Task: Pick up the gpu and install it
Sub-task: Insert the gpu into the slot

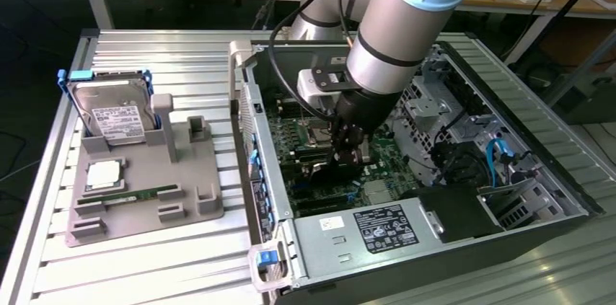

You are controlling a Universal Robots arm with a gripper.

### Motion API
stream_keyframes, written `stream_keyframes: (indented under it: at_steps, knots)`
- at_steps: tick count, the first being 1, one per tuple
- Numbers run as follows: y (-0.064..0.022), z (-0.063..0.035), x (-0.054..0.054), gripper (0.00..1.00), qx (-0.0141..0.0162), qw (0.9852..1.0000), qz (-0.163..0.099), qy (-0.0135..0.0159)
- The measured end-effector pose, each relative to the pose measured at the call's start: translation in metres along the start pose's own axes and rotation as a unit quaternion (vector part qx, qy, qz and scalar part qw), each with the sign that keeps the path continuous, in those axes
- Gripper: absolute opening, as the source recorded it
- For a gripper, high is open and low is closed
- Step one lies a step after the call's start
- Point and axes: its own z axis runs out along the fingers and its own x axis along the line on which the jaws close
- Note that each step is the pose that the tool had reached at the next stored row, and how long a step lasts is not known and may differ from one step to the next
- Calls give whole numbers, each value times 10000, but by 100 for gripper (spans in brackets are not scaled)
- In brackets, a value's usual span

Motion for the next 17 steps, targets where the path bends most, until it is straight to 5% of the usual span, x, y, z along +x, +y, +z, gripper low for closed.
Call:
stream_keyframes:
  at_steps: [14,17]
  knots:
    - [0,-4,0,11,-1,10000,0,1]
    - [3,-69,-3,11,-1,10000,0,-1]
